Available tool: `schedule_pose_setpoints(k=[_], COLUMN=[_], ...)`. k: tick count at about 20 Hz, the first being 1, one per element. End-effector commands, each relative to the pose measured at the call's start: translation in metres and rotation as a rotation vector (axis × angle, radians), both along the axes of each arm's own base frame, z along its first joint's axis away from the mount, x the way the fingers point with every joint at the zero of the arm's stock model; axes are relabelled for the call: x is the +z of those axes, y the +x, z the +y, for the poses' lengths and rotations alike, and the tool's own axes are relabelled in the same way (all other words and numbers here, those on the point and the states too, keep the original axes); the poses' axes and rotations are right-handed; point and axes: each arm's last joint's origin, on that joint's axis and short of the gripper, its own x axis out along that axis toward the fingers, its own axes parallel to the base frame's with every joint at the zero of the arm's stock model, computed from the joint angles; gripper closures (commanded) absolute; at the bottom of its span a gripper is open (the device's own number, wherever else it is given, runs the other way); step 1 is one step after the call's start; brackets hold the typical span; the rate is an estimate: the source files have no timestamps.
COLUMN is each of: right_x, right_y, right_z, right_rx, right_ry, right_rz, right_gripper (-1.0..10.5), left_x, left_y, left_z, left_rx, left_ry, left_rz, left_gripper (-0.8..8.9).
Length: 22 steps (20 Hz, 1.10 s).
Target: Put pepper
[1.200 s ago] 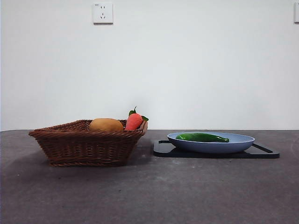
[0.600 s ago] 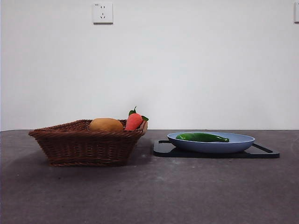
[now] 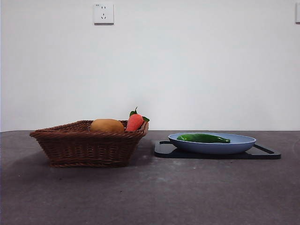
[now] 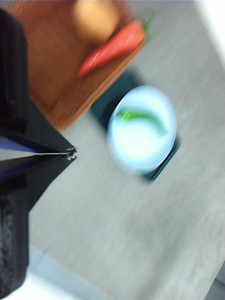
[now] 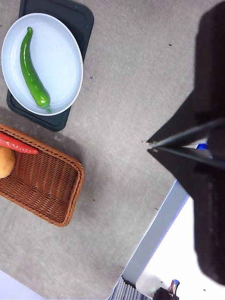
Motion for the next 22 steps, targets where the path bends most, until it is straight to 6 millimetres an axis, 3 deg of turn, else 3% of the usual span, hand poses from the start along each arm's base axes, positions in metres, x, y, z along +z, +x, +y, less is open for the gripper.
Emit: schedule_pose_setpoints(k=[1, 4, 7, 12, 16, 22], right_x=[0.004, 0.004, 0.004, 0.004, 0.004, 0.004], right_y=[-0.001, -0.001, -0.001, -0.001, -0.001, -0.001], right_z=[0.000, 0.000, 0.000, 0.000, 0.000, 0.000], right_rx=[-0.003, -0.004, -0.004, -0.004, -0.004, -0.004], right_ry=[0.001, 0.001, 0.001, 0.001, 0.001, 0.001], right_rz=[0.004, 0.004, 0.004, 0.005, 0.005, 0.005], right_gripper=[9.4, 9.4, 9.4, 9.4, 9.4, 9.4], left_x=[0.023, 0.039, 0.024, -0.044, -0.105, -0.184], left_y=[0.005, 0.002, -0.012, -0.045, -0.060, -0.061], left_z=[0.016, 0.054, 0.094, 0.138, 0.149, 0.153], left_rx=[0.046, 0.182, 0.361, 0.617, 0.709, 0.772], left_ry=[-0.033, -0.135, -0.219, -0.187, -0.139, -0.192], left_rz=[-0.220, -0.463, -0.671, -0.831, -0.808, -0.674], left_gripper=[8.05, 8.05, 8.05, 8.05, 8.05, 8.05])
